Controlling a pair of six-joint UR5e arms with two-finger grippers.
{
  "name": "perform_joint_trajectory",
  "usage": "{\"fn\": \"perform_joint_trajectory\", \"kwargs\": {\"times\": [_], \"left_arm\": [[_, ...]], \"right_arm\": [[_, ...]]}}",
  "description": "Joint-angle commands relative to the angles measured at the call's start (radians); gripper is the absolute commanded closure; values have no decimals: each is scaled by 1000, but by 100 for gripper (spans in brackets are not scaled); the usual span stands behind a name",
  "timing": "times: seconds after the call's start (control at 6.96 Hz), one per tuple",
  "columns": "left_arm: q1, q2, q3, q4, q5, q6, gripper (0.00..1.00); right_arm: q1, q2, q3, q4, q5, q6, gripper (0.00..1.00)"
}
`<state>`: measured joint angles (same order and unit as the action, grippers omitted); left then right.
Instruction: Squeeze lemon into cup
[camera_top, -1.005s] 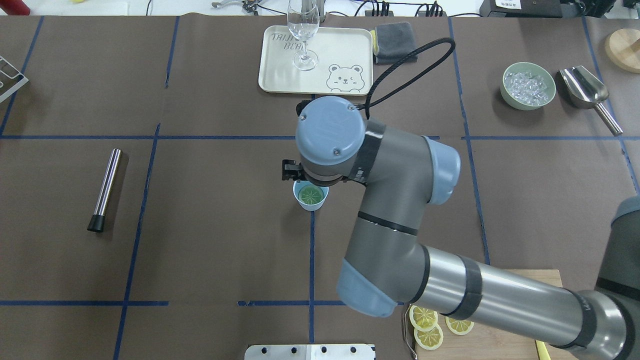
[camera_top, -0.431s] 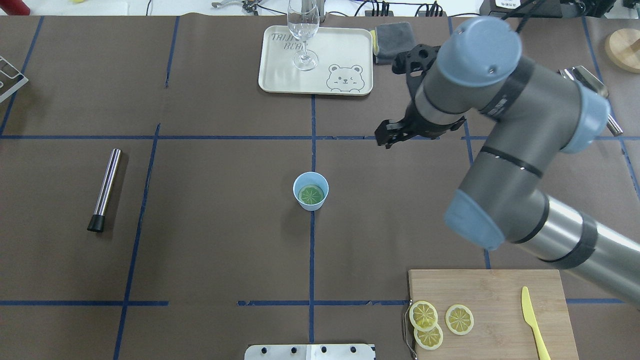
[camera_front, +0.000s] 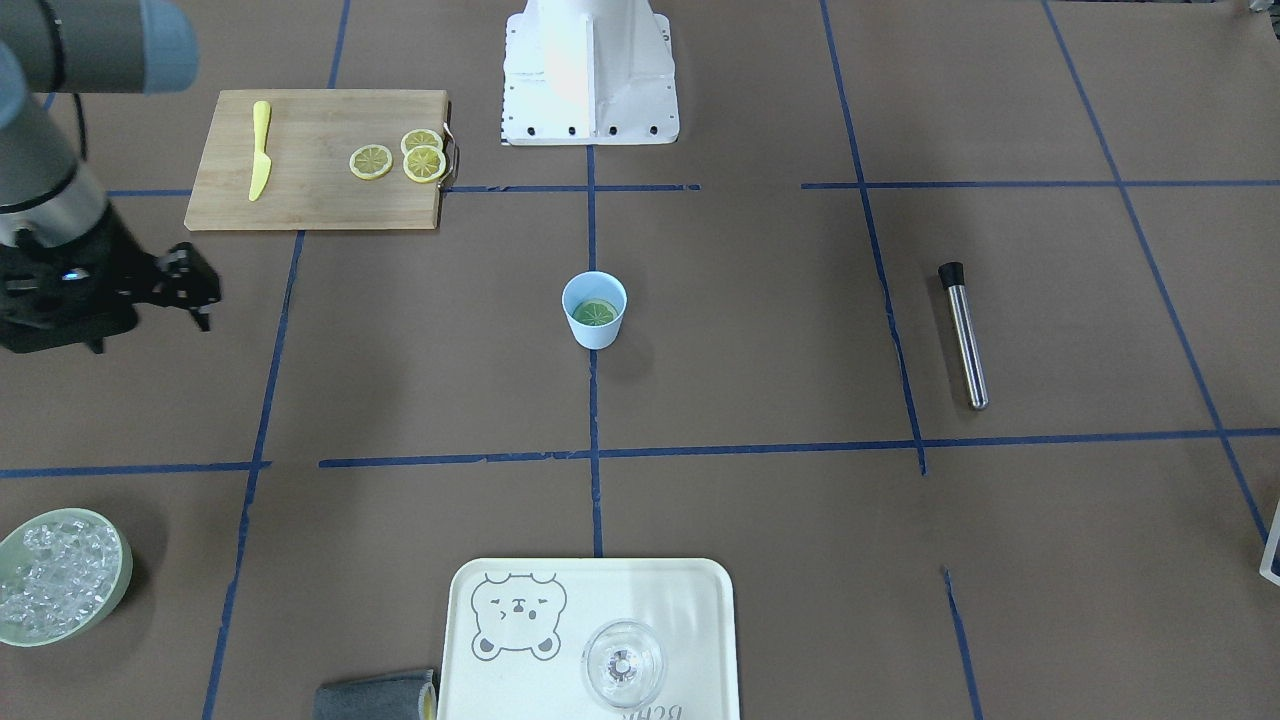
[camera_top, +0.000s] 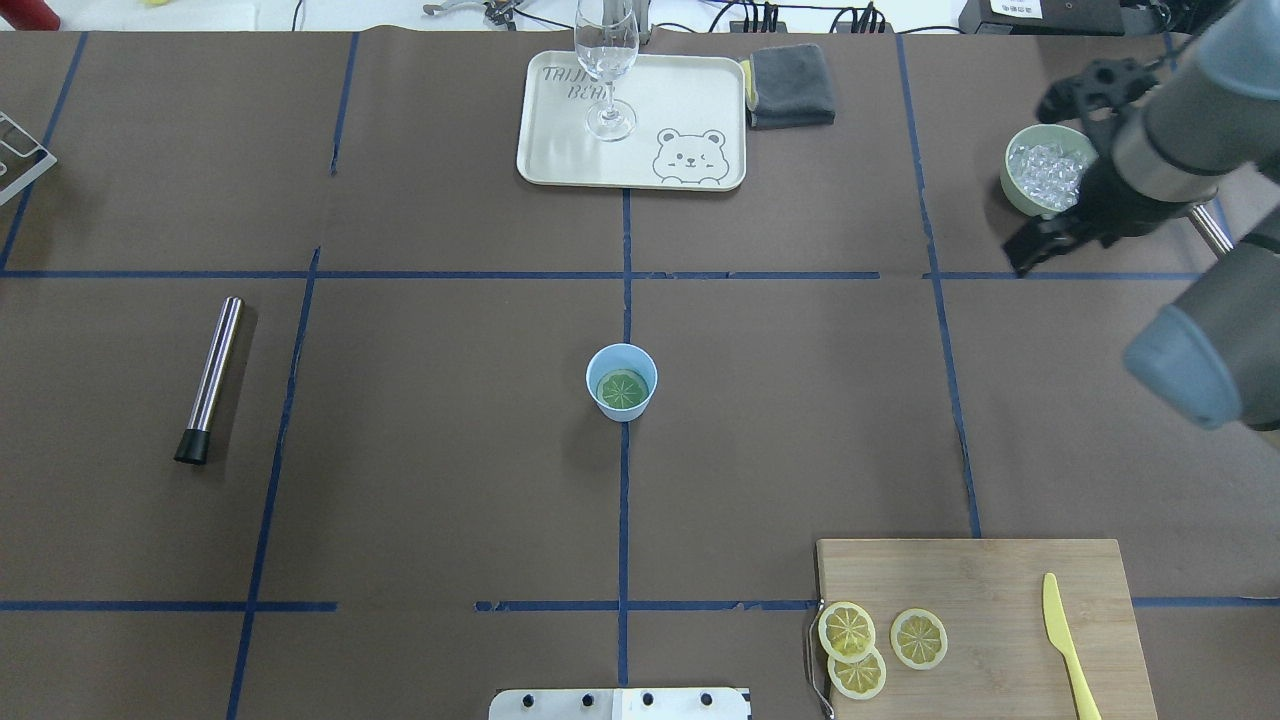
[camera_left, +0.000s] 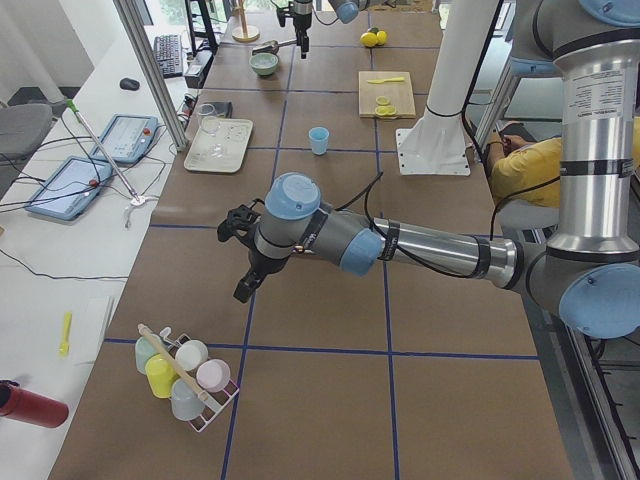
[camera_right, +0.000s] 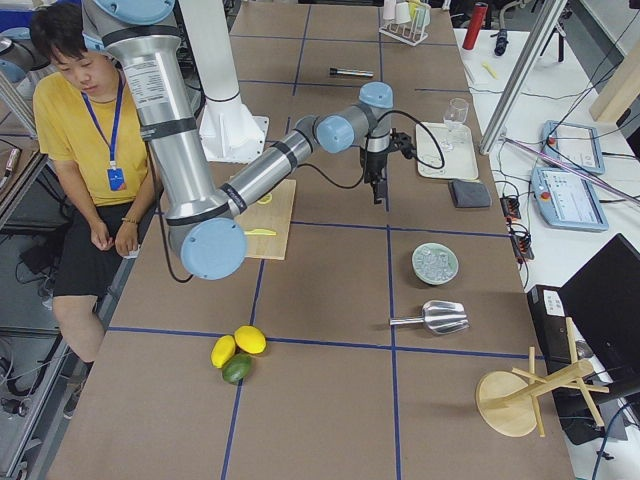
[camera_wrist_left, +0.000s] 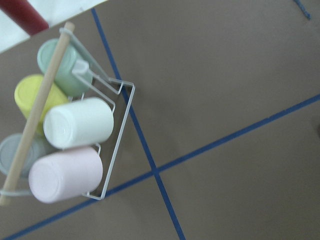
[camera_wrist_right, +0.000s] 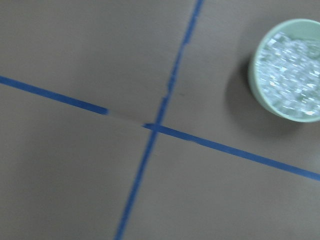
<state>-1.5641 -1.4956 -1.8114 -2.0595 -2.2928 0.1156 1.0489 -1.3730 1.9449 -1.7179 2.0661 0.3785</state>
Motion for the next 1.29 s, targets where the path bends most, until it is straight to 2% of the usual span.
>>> {"fn": "perform_joint_trajectory", "kwargs": {"times": [0.0,0.14,0.29,0.57,0.86,1.15], "left_arm": [[4,-23,68,-206,-26,-105,0],[4,-23,69,-244,-62,-197,0],[37,-26,70,-257,-54,-220,0],[216,-29,52,-258,-59,-476,0],[345,-44,53,-260,80,-688,0],[537,-145,128,-257,221,-972,0]], "right_arm": [[271,-234,-4,0,82,-243,0],[377,-292,-21,0,139,-395,0],[455,-351,-24,0,149,-538,0],[552,-419,-23,0,207,-621,0],[553,-419,-49,1,204,-619,0],[556,-419,-52,0,203,-621,0]]}}
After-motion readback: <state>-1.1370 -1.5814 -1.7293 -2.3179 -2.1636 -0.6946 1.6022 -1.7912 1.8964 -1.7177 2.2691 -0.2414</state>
